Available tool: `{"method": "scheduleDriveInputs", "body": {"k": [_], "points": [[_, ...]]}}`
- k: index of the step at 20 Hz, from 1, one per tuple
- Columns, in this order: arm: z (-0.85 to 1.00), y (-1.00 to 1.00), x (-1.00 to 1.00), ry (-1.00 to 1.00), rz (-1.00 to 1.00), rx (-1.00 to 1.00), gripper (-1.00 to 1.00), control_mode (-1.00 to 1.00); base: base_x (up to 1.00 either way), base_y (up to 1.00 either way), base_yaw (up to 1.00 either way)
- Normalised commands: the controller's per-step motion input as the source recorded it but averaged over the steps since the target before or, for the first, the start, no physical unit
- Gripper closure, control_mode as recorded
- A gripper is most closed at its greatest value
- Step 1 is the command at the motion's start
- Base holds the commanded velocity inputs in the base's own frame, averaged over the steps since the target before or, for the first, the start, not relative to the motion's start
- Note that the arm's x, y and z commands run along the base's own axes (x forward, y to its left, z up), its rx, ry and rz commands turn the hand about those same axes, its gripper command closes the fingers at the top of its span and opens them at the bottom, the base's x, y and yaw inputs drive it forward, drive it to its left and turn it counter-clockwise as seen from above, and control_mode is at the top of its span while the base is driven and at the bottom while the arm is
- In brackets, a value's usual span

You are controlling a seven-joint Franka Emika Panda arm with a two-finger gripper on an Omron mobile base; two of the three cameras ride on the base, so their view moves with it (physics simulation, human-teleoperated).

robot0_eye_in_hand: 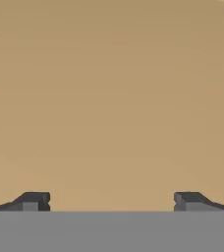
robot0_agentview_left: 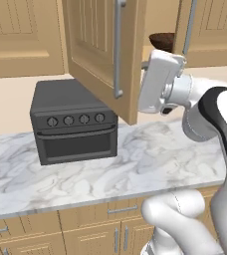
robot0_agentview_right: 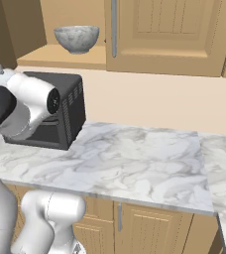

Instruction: Move the bowls from the cabinet to the plates on the dining table.

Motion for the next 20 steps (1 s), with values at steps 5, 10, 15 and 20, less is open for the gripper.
{"method": "scheduleDriveInputs", "body": {"k": [5,10,15,20], "points": [[-0.12,0.62,0.08,-0.08,0.0,0.03,-1.0,-1.0,0.0,0.0,0.0],[0.08,0.62,0.13,-0.14,0.0,0.01,-1.0,-1.0,0.0,0.0,0.0],[0.13,0.62,0.17,-0.16,0.0,-0.01,-1.0,-1.0,0.0,0.0,0.0],[0.04,0.62,0.19,-0.14,0.0,-0.04,-1.0,-1.0,0.0,0.0,0.0]]}}
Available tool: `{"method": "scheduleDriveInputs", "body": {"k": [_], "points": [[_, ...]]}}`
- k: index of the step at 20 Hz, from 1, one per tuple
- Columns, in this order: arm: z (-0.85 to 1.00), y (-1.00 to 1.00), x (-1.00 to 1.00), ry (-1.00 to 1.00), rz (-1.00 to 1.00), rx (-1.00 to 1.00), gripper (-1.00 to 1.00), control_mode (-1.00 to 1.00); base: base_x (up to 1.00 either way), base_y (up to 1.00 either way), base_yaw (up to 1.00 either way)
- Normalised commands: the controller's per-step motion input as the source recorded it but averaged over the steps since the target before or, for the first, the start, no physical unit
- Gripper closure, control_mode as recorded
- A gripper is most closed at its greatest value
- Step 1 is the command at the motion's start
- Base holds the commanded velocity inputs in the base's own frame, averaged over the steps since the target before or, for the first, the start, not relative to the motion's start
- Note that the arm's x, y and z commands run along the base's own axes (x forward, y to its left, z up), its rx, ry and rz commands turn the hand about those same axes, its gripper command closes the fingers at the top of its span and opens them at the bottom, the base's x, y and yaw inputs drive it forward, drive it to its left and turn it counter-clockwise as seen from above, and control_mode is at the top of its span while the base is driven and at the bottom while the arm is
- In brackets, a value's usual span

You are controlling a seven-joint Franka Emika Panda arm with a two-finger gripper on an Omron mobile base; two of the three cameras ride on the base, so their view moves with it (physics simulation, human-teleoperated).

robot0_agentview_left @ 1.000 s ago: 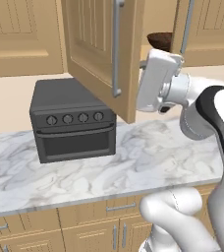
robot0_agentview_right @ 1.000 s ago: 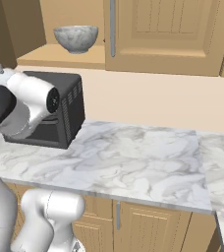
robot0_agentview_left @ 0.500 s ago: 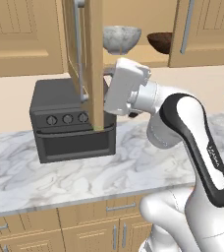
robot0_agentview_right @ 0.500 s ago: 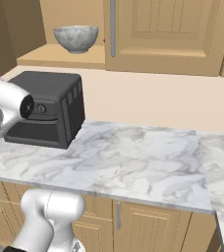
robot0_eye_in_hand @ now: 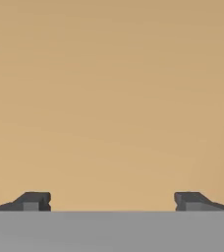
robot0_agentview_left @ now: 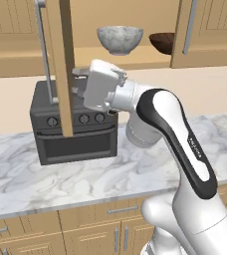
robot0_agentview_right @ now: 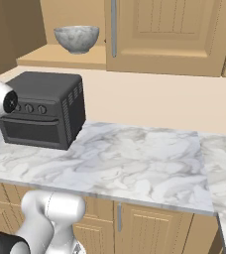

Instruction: Move the bowls from the cabinet to the plates on the dining table.

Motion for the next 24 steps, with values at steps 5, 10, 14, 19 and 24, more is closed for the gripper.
{"method": "scheduleDriveInputs", "body": {"k": [5,10,14,19,24], "points": [[-0.18,0.51,0.32,0.0,-0.03,-0.02,-1.0,-1.0,0.0,0.0,0.0],[0.15,0.03,0.07,0.02,0.0,-0.07,-1.0,-1.0,0.0,0.0,0.0],[0.23,-0.53,-0.12,-0.08,0.02,-0.07,-1.0,-1.0,0.0,0.0,0.0],[0.24,-0.53,-0.15,-0.15,0.02,-0.09,-1.0,-1.0,0.0,0.0,0.0],[0.2,-0.49,-0.14,-0.16,0.01,-0.11,-1.0,-1.0,0.0,0.0,0.0]]}}
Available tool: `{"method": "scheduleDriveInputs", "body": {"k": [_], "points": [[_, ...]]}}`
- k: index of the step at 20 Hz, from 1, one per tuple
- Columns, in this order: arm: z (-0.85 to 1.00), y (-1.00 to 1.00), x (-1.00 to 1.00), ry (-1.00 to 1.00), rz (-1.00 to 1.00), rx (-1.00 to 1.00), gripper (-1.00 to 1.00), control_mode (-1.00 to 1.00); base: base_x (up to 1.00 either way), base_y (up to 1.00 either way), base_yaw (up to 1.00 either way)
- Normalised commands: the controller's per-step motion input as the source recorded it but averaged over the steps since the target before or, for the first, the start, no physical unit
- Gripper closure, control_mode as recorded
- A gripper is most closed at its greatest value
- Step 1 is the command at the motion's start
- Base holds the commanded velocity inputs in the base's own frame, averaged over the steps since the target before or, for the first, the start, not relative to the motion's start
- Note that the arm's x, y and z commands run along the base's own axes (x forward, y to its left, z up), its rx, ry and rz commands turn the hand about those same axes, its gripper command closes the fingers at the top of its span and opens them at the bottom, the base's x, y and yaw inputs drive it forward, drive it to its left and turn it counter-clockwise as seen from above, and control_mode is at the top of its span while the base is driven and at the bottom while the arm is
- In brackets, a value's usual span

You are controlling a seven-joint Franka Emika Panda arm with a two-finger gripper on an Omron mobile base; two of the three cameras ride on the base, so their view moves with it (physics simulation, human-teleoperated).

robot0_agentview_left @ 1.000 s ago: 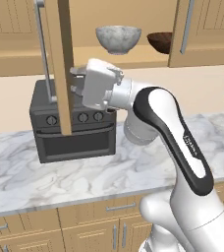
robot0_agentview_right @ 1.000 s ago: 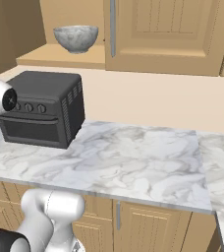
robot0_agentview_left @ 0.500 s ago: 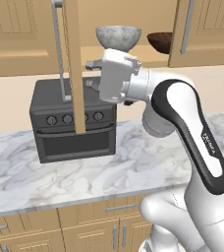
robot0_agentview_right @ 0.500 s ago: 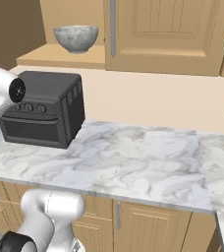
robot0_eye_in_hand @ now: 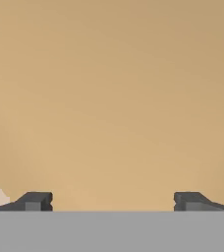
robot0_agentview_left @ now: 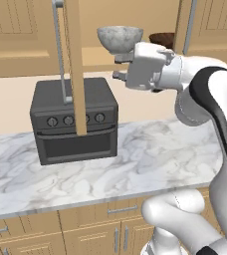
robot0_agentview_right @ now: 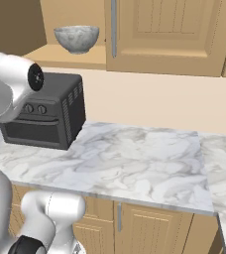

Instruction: Move the bowls from the cabinet to the plates on the dining table.

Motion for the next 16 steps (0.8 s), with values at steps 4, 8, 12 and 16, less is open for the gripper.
{"method": "scheduleDriveInputs", "body": {"k": [4,8,12,16], "points": [[0.13,-0.42,-0.08,-0.15,0.0,-0.13,-1.0,-1.0,0.0,0.0,0.0],[0.14,-0.35,-0.06,-0.12,-0.01,-0.15,-1.0,-1.0,0.0,0.0,0.0],[0.11,-0.15,0.0,-0.06,-0.11,-0.16,-1.0,-1.0,0.0,0.0,0.0],[0.04,0.0,0.0,-0.06,-0.17,-0.17,-1.0,-1.0,0.0,0.0,0.0]]}}
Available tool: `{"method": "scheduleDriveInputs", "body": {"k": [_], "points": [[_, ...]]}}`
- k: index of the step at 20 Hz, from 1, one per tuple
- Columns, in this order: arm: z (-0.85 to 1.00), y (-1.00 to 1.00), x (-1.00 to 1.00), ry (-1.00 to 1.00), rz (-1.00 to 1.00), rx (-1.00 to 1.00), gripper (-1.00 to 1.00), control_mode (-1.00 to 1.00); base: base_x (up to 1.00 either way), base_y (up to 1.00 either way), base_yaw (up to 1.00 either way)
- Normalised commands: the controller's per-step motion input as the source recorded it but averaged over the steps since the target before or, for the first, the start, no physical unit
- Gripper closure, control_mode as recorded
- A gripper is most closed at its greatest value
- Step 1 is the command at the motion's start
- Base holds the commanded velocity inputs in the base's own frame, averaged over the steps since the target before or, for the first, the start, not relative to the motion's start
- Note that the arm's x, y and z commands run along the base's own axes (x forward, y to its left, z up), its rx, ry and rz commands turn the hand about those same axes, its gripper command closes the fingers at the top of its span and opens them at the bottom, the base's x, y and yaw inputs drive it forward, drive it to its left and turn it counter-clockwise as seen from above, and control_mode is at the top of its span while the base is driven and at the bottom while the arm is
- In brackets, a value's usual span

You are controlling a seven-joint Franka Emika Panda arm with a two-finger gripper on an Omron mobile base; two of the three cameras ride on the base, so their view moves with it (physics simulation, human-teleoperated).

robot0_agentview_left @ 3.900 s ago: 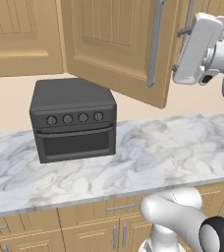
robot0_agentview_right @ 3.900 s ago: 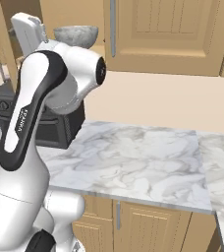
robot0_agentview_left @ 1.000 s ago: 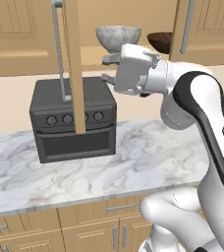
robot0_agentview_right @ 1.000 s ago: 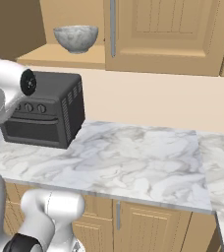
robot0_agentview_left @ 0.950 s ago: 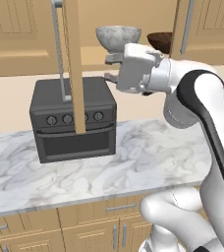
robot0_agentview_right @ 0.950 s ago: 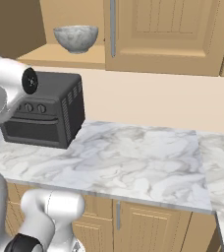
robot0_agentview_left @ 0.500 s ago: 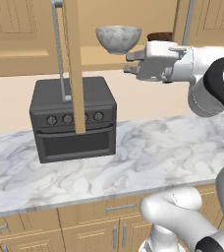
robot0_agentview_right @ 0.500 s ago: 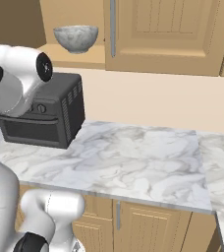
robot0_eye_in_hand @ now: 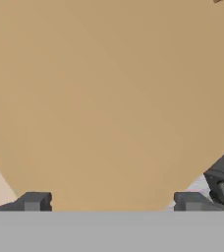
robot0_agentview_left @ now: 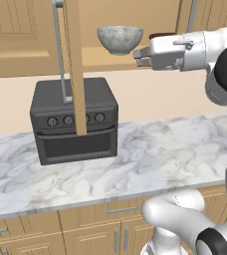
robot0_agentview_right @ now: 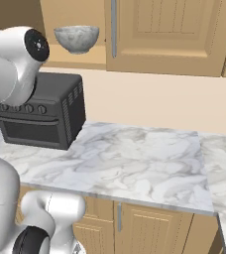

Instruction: Move the bowls from the cabinet to the plates on the dining table.

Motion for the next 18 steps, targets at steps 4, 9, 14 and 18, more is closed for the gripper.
{"method": "scheduleDriveInputs", "body": {"k": [4,9,14,18], "points": [[0.02,0.0,0.0,-0.07,-0.17,-0.17,-1.0,-1.0,0.0,0.0,0.0],[0.0,0.0,0.0,-0.11,-0.15,-0.16,-1.0,-1.0,0.0,0.0,0.0],[-0.03,-0.03,0.0,-0.14,-0.13,-0.16,-1.0,-1.0,0.0,0.0,0.0],[-0.09,-0.13,0.0,-0.16,-0.1,-0.15,-1.0,-1.0,0.0,0.0,0.0]]}}
